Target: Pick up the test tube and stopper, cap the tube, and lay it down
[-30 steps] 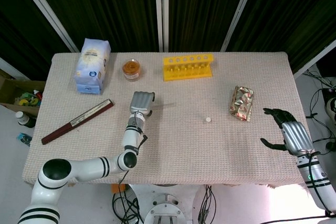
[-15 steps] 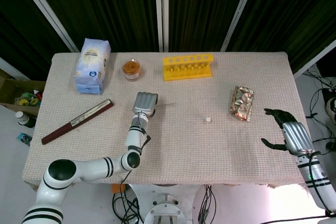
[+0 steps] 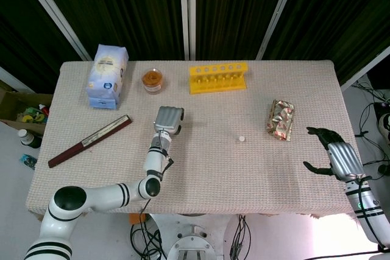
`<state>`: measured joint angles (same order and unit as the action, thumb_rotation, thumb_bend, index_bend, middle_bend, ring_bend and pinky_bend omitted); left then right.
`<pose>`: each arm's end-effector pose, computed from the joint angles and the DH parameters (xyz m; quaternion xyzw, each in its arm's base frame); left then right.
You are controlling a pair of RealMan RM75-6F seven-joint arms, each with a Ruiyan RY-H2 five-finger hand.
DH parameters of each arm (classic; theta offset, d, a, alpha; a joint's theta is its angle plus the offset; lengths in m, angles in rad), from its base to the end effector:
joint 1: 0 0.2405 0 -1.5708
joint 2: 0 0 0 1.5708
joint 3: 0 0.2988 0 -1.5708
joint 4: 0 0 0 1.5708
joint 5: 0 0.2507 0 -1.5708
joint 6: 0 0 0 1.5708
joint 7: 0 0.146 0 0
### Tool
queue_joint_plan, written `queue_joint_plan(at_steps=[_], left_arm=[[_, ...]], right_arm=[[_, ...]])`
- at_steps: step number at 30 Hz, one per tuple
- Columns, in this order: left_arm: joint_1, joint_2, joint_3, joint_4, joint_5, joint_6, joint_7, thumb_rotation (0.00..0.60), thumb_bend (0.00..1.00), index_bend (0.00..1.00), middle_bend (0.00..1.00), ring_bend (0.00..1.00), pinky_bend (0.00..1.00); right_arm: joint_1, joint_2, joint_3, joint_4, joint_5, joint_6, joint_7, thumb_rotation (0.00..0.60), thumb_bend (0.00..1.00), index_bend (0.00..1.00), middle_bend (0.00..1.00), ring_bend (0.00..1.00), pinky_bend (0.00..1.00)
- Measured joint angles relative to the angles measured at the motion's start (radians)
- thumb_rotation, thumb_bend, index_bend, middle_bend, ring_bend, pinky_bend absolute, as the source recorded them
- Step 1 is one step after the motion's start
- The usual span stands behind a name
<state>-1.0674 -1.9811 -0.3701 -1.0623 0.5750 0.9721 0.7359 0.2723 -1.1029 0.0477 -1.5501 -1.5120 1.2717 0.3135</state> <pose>-0.0741 0.4425 -0.1634 -0.7028 -0.4162 -0.3061 0.4890 -0.3524 -0.2574 0.1260 0.6175 -0.4638 0.4308 0.4669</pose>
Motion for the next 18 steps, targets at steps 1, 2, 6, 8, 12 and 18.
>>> queue_joint_plan(at_steps=[1, 2, 6, 8, 12, 18], left_arm=[[0.008, 0.005, 0.004, -0.007, 0.019, 0.0, -0.021, 0.6, 0.46, 0.6, 0.94, 0.91, 1.0], [0.019, 0.013, 0.01, -0.016, 0.046, 0.0, -0.052, 0.6, 0.46, 0.61, 0.94, 0.91, 1.0], [0.068, 0.044, 0.036, -0.057, 0.161, 0.011, -0.177, 0.6, 0.46, 0.61, 0.94, 0.91, 1.0], [0.105, 0.069, 0.057, -0.094, 0.242, 0.026, -0.256, 0.6, 0.46, 0.61, 0.94, 0.91, 1.0], [0.159, 0.114, 0.098, -0.176, 0.35, 0.062, -0.33, 0.6, 0.46, 0.63, 0.94, 0.91, 1.0], [0.225, 0.178, 0.16, -0.314, 0.447, 0.123, -0.351, 0.6, 0.46, 0.63, 0.94, 0.91, 1.0]], right_arm=[[0.001, 0.001, 0.001, -0.001, 0.001, -0.002, -0.002, 0.6, 0.15, 0.17, 0.25, 0.13, 0.2], [0.002, 0.003, 0.001, -0.002, 0.003, -0.005, -0.004, 0.6, 0.15, 0.17, 0.25, 0.13, 0.2], [0.019, 0.007, 0.01, -0.015, 0.017, -0.033, -0.045, 0.6, 0.18, 0.2, 0.25, 0.13, 0.2], [0.035, 0.006, 0.017, -0.023, 0.027, -0.058, -0.072, 0.6, 0.18, 0.24, 0.25, 0.13, 0.2], [0.089, -0.011, 0.039, -0.03, 0.063, -0.137, -0.14, 0.6, 0.18, 0.28, 0.25, 0.13, 0.2], [0.206, -0.111, 0.082, -0.01, 0.131, -0.271, -0.229, 0.6, 0.19, 0.33, 0.27, 0.16, 0.22]])
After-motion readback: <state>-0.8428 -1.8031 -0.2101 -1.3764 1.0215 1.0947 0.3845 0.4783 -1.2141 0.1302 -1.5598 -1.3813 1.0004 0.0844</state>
